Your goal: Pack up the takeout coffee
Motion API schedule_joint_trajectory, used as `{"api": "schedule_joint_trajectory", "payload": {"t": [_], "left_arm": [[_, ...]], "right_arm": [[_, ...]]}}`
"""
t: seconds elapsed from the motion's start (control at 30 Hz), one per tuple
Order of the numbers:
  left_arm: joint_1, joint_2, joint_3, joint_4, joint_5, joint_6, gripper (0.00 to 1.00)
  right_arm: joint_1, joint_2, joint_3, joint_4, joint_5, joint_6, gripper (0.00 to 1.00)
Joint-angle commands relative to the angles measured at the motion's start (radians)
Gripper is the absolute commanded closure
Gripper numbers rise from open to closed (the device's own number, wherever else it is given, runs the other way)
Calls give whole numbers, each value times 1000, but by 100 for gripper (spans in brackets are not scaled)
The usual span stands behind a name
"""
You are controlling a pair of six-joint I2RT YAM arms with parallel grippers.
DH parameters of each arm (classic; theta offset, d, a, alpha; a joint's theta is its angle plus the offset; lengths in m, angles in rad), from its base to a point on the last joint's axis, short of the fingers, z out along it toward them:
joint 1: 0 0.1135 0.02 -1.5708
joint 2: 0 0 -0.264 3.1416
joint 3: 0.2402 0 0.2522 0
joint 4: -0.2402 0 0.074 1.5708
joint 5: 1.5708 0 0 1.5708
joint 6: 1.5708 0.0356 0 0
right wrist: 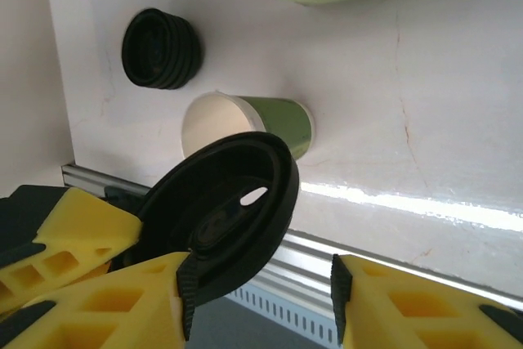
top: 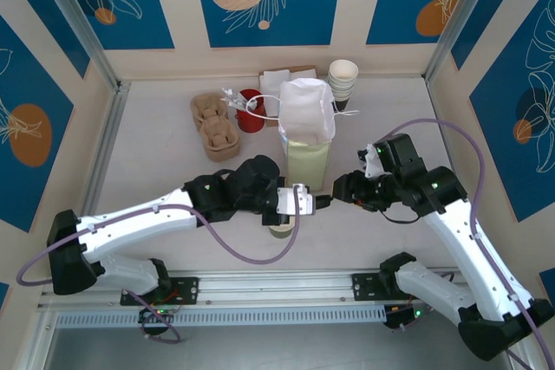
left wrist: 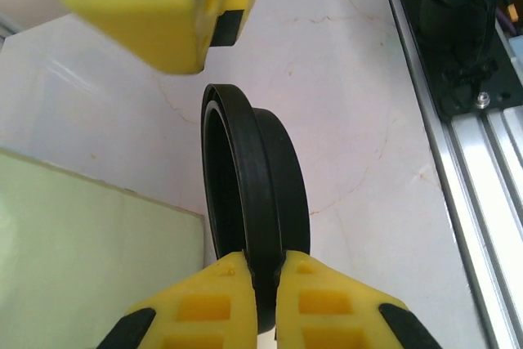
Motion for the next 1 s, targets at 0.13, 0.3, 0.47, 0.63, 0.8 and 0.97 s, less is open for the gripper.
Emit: {"api": "schedule_joint_trajectory", "payload": {"t": [0.13,0.3,0.47,0.63,0.8,0.97], "left_arm": [[19,-85,-10,-57,60,-271,94],[65,-93,43,-154,189,-403,91],[137,-140,14,-136,263,-529,92],[222,-151,-2,-127,372,-662,94],[295,-143,-30,-125,460,-781,95],[349,-146,-89,-79,549,-891,95]], "right_arm": [[-7,-125,-80,141,-14,-33,55],[-7,-196,-139,227,-45,-57,55],[-7,-244,-218,336,-91,-56,55],[-7,-265,-292,433,-156,-21,55],[-7,-267,-371,513,-205,28,55],[-5,-260,-454,604,-240,102,55]]}}
